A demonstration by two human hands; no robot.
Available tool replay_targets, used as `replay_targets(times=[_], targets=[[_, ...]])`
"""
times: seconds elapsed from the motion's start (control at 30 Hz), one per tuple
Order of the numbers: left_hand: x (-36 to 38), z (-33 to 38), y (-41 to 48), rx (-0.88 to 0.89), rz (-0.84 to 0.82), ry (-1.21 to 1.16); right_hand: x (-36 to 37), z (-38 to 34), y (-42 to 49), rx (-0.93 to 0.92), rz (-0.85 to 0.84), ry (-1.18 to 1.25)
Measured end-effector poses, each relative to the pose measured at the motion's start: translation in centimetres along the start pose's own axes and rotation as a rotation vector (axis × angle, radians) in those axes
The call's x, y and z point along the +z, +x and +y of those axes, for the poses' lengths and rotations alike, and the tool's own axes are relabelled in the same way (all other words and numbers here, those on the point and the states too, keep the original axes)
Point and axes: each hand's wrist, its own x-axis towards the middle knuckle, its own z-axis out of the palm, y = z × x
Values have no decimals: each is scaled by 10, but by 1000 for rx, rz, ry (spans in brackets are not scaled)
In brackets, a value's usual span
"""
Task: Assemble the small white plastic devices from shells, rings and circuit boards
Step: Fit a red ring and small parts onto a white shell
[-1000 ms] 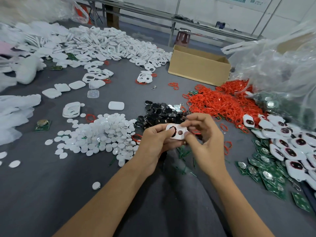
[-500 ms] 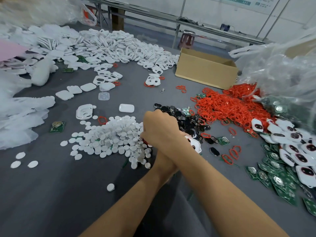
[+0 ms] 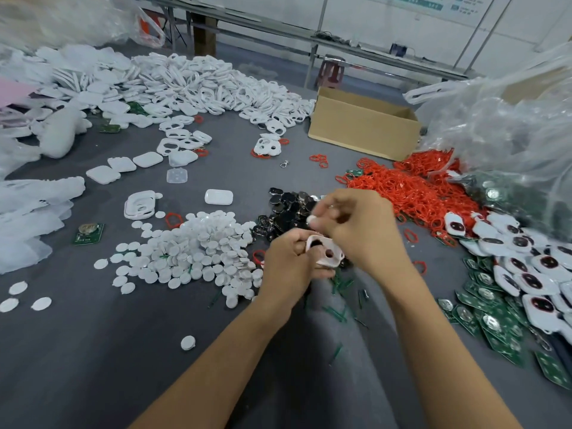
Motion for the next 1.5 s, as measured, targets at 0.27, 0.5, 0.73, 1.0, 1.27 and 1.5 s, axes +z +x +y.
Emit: replay_targets(times=[0.27,0.5,0.73,1.0,1.27,1.5], targets=[[-3,2,0,8,38,-96,-19,36,-15,35,-72,-16],[-3,-1,3,51,20,-60,-6,42,-16,56,-28,-53],[-2,-5,2,60,4,-19,0,43,-18,82,0,-33],[-3,-8,4,68,-21,13,1,45,-18,-17,-53,-114],[-3,-10,5,68,-11,37,2,48,-18,99,-37,-83],[-3,-11,4,74,1,18,2,46,-18,135,-89,-32]])
